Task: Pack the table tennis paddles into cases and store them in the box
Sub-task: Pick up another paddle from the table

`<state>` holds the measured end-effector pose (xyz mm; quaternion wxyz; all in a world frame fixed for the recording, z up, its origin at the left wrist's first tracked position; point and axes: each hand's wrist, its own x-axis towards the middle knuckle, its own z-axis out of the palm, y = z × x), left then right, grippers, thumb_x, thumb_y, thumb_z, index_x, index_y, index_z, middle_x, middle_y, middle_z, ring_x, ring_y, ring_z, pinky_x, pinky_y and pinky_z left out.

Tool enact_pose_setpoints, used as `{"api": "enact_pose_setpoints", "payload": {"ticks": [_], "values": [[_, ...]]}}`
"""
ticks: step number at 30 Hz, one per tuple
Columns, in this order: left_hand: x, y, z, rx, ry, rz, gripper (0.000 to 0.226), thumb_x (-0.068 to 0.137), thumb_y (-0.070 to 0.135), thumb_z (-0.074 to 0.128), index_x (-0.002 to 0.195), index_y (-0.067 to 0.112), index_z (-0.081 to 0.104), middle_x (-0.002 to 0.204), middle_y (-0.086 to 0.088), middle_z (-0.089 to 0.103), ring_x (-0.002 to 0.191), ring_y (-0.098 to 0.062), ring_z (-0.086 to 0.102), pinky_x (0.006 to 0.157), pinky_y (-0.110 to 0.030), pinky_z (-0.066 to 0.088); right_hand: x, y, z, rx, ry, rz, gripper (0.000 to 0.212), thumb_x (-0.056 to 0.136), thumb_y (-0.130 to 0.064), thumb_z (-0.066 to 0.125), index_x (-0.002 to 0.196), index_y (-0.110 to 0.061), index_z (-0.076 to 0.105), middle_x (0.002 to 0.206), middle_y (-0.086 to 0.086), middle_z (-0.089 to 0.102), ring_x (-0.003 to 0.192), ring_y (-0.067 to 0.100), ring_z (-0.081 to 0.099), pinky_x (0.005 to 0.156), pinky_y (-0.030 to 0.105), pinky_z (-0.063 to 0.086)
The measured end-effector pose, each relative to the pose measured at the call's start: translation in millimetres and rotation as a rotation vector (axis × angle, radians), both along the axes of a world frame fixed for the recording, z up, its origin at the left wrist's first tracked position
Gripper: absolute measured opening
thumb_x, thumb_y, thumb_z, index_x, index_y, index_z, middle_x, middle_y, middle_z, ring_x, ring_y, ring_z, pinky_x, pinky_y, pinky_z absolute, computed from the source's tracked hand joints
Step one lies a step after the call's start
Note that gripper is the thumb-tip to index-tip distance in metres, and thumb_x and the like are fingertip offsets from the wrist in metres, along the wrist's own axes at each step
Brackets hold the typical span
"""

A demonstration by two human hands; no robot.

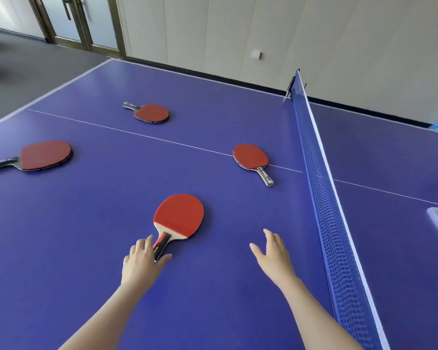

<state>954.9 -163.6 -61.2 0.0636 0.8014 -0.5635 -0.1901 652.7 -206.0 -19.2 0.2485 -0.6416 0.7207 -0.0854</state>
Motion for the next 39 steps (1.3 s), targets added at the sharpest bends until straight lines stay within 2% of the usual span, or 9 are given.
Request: {"api": "enact_pose_setpoints", "payload": {"ticks": [4,7,10,13,19,25,29,34,39], "values": [[-7.0,-27.7,-24.9,0.019,-0.026,0.112,0.071,0.084,0.057,0.057,0.136,0.010,0.042,0.122,-0.008,0.052,0.112,-0.028,0.050,0.085,-0.038,0.042,-27.5,-60.8,-11.9,-0.034,0.016,-0.018,0.062,0.096,-0.040,0.048,0.147,-0.012,0.026,0.146,0.004,0.035,0.135,0.020,0.033,0.108,0.035,0.030],[-10.4,-40.9,-40.9,0.057,-0.053,0.158,0.057,0.080,0.054,0.065,0.111,0.007,0.055,0.100,-0.008,0.054,0.098,-0.030,0.053,0.073,-0.039,0.040,-42.2,-104.4,-21.5,-0.065,0.023,-0.063,0.060,0.096,-0.039,0.050,0.145,-0.010,0.029,0.143,0.006,0.039,0.133,0.022,0.036,0.106,0.037,0.031],[-15.1,-52.2,-49.8,0.015,-0.031,0.161,0.042,0.082,0.046,0.067,0.086,0.008,0.051,0.082,-0.003,0.050,0.081,-0.028,0.052,0.064,-0.036,0.038,-52.2,-148.2,-33.9,-0.100,0.020,-0.105,0.060,0.094,-0.038,0.052,0.143,-0.009,0.033,0.142,0.008,0.041,0.131,0.024,0.038,0.106,0.040,0.033],[-19.9,-61.5,-50.5,-0.036,0.067,0.223,0.043,0.086,0.045,0.061,0.073,0.009,0.041,0.070,-0.002,0.048,0.063,-0.023,0.048,0.051,-0.033,0.035,-57.8,-186.9,-49.9,-0.110,-0.012,-0.149,0.060,0.094,-0.038,0.054,0.141,-0.007,0.035,0.142,0.009,0.042,0.132,0.024,0.036,0.105,0.044,0.037],[-34.3,-86.2,-47.3,-0.100,0.271,0.356,0.039,0.083,0.048,0.063,0.074,0.015,0.044,0.071,0.000,0.053,0.065,-0.020,0.051,0.053,-0.035,0.041,-61.9,-254.6,-83.6,-0.157,0.038,-0.170,0.061,0.092,-0.038,0.057,0.138,-0.003,0.039,0.139,0.015,0.044,0.131,0.030,0.037,0.101,0.046,0.037],[-48.2,-121.8,-46.2,-0.165,0.337,0.397,0.033,0.081,0.043,0.068,0.075,0.020,0.046,0.071,0.002,0.054,0.065,-0.018,0.051,0.052,-0.033,0.040,-59.1,-315.4,-104.2,-0.192,0.158,-0.133,0.061,0.091,-0.042,0.057,0.134,-0.001,0.042,0.134,0.018,0.047,0.124,0.035,0.040,0.094,0.049,0.038],[-54.6,-133.7,-50.0,-0.184,0.358,0.428,0.030,0.079,0.036,0.072,0.075,0.020,0.048,0.071,0.002,0.056,0.065,-0.018,0.052,0.053,-0.033,0.041,-58.1,-335.1,-115.2,-0.236,0.235,-0.090,0.047,0.090,-0.040,0.058,0.119,-0.004,0.051,0.121,0.017,0.053,0.114,0.036,0.048,0.087,0.046,0.041],[-60.2,-137.7,-47.1,-0.216,0.397,0.503,0.030,0.078,0.036,0.073,0.075,0.017,0.050,0.071,-0.002,0.057,0.064,-0.023,0.053,0.054,-0.037,0.043,-54.6,-335.6,-116.7,-0.219,0.087,-0.078,0.032,0.091,-0.034,0.057,0.100,-0.004,0.049,0.102,0.013,0.059,0.093,0.034,0.056,0.069,0.037,0.040],[-62.5,-133.9,-34.9,-0.254,0.431,0.558,0.033,0.077,0.036,0.074,0.077,0.016,0.048,0.068,-0.004,0.055,0.063,-0.026,0.052,0.052,-0.037,0.044,-34.4,-290.1,-107.2,-0.314,-0.070,-0.162,0.026,0.090,-0.031,0.059,0.090,-0.007,0.047,0.085,0.004,0.055,0.074,0.022,0.050,0.063,0.032,0.037]]}}
